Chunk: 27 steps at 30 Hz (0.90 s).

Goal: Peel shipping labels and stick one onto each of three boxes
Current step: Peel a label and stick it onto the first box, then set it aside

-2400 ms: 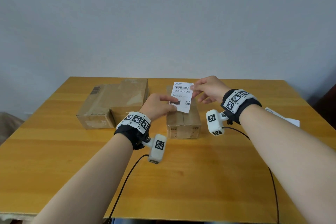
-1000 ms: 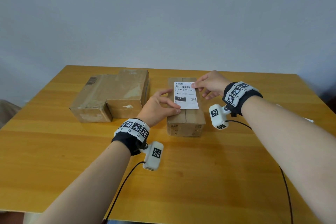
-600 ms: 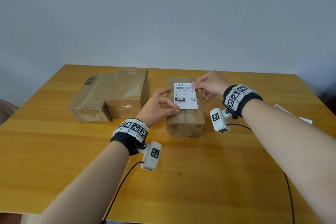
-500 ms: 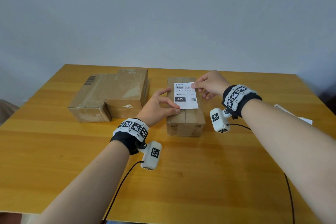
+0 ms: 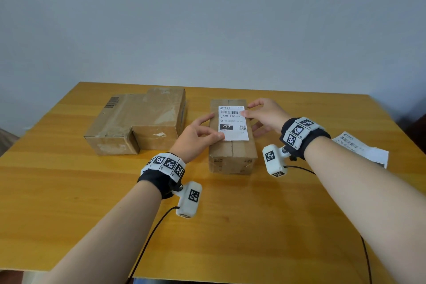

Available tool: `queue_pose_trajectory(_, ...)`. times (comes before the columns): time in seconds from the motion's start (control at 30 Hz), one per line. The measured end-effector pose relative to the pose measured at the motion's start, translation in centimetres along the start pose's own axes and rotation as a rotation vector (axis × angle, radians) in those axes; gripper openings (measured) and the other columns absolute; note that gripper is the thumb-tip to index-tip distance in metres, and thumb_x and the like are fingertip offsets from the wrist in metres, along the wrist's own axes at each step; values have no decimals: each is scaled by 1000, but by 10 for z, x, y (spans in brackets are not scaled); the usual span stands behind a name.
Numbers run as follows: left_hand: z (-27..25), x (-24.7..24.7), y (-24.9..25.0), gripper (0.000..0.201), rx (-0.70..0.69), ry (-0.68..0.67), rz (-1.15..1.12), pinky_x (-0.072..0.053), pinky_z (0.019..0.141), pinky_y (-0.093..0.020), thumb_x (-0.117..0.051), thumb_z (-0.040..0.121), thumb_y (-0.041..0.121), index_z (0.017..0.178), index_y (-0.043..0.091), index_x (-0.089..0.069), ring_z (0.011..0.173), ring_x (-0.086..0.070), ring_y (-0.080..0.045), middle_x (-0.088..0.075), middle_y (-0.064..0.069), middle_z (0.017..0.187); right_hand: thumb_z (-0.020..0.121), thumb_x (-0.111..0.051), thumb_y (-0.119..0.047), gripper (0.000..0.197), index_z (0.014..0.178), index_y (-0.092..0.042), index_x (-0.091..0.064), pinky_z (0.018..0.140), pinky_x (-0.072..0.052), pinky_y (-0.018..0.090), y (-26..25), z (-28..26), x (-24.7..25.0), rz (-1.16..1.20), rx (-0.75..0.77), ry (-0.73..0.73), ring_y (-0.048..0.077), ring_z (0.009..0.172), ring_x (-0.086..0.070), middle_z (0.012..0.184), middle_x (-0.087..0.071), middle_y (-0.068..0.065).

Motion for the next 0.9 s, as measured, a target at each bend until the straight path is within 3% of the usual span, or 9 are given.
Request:
queue_pose_trajectory(0.07, -3, 0, 2, 12, -5, 11, 3, -51, 108, -41, -77, 91, 35, 87, 27, -85, 132, -52, -4, -46, 18, 153, 94, -78, -23, 43, 130, -16, -55, 62, -66, 49, 3, -8, -1, 28, -2, 2, 30, 72, -76, 116, -72, 13)
queue_pose_trajectory(0.13, -8, 0, 6, 12, 9, 17, -13, -60, 89, -29, -77, 91, 29, 91, 20, -84, 121, -60, -3, -48, 15, 151, 96, -76, -22, 44, 133, -16, -54, 61, -66, 48, 8, -18, -4, 48, -6, 5, 28, 69, -75, 117, -71, 11)
queue_pose_trajectory(0.2, -15, -1, 11, 14, 28, 24, -41, -60, 71, -19, -78, 91, 26, 99, 14, -79, 112, -65, -4, -50, 11, 148, 96, -76, -24, 46, 135, -17, -53, 59, -65, 45, 14, -29, -6, 60, 2, 4, 26, 68, -75, 120, -70, 10)
queue_pose_trajectory(0.27, -21, -3, 13, 23, 64, 23, -39, -56, 64, -15, -79, 89, 28, 109, 17, -72, 111, -63, -4, -48, 8, 146, 96, -76, -29, 49, 137, -17, -53, 56, -63, 40, 20, -43, -8, 39, 24, 14, 24, 69, -76, 124, -68, 8)
queue_pose_trajectory(0.43, -36, -8, 10, 65, 182, -91, -79, -57, 60, -18, -82, 87, 28, 142, 31, -48, 110, -66, -14, -46, 4, 146, 98, -69, -45, 44, 134, -24, -55, 61, -65, 46, 33, -74, -10, -93, 134, 55, 26, 74, -78, 112, -72, 2)
queue_pose_trajectory(0.5, -43, -10, 11, 66, 222, -136, -99, -58, 62, -24, -80, 89, 30, 144, 35, -44, 108, -68, -14, -52, 5, 140, 100, -59, -54, 39, 129, -28, -58, 69, -65, 47, 31, -83, -5, -255, 238, 155, 21, 77, -75, 110, -71, -1)
queue_pose_trajectory(0.6, -51, -13, 13, 65, 327, -177, -162, -64, 74, -40, -79, 89, 31, 142, 43, -42, 108, -68, -17, -59, 6, 130, 106, -45, -55, 45, 137, -25, -56, 80, -56, 36, 16, -90, -1, -499, 385, 293, 13, 100, -66, 123, -64, -7)
queue_pose_trajectory(0.7, -57, -15, 17, 64, 362, -180, -127, -63, 85, -51, -79, 89, 37, 140, 48, -42, 111, -67, -17, -61, 8, 126, 106, -44, -52, 48, 141, -20, -53, 92, -53, 39, -3, -88, -10, -646, 506, 285, 18, 122, -58, 140, -56, -1)
queue_pose_trajectory(0.9, -68, -19, 20, 61, 364, -173, -109, -63, 86, -50, -77, 90, 39, 140, 48, -42, 105, -69, -16, -62, 9, 120, 104, -36, -61, 55, 140, -23, -51, 99, -49, 51, -19, -79, -45, -944, 532, 204, 29, 131, -50, 148, -51, 1)
Point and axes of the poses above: each hand's wrist, its own z-axis towards the middle knuckle, its own x-axis out of the back of the hand, y = z × x, the point moved 3 cm from there along z, towards the middle knuckle
